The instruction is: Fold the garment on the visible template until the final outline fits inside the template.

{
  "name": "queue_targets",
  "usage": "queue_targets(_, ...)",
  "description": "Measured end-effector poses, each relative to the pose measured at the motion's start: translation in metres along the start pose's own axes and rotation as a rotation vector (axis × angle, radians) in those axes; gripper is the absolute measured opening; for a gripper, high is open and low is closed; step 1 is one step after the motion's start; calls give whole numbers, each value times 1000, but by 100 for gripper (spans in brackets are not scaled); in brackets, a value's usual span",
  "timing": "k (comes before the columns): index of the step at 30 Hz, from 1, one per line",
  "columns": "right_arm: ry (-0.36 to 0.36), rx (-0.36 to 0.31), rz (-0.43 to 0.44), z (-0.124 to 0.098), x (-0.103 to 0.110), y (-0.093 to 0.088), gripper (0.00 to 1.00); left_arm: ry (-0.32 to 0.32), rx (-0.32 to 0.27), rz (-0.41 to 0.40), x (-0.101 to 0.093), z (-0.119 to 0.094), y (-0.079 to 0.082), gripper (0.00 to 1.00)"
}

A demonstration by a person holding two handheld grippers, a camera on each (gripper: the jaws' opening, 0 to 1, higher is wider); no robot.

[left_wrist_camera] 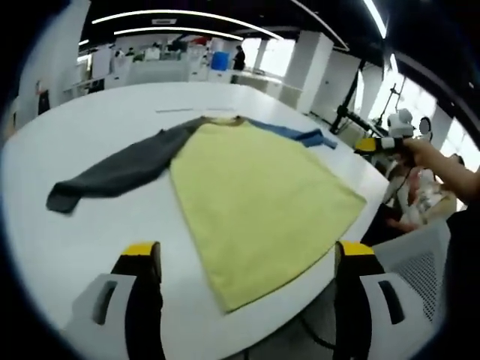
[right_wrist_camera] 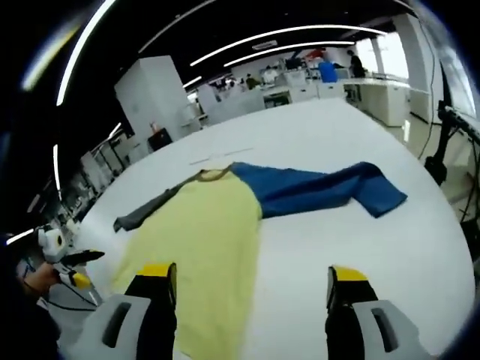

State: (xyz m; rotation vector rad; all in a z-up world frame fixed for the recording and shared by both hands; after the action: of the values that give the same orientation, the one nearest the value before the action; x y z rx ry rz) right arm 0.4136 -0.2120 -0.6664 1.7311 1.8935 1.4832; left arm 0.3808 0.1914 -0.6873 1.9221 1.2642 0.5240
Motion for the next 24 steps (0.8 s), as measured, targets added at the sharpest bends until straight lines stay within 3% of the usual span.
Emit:
queue_targets(4,-28,-22,6,1,-18,13,77,-6,-25,18,-1,0,6,98)
queue_targets(7,-91,-29,-53,0,-36,23,70,-16,-36,15,-1,1,10,99)
queue_targets(11,-139,-40,-48,3,-60,32,66,-19,-46,31,-2,2,14,99)
queue_targets(17,-213,7,-46,6,-95,38,62,-37,-98,54,-5,3,24,99)
queue_targets(24,-316,-26,-6,9,-128,45,43,-37,-105,59,-4,7,28,99)
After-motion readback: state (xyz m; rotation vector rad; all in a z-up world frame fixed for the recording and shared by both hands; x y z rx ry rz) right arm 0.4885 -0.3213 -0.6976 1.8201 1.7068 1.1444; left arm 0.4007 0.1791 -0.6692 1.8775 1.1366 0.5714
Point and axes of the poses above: the point that each gripper's makers call its tool centre point, and the gripper's own axes: z roughly forward along the fingers, x roughly to its left, y roughly out of its top, the point moved 4 cm from there along -z, roughly backward along the fingers, and after that the axes turned 15 degrees about y, right-handed, at the moved point
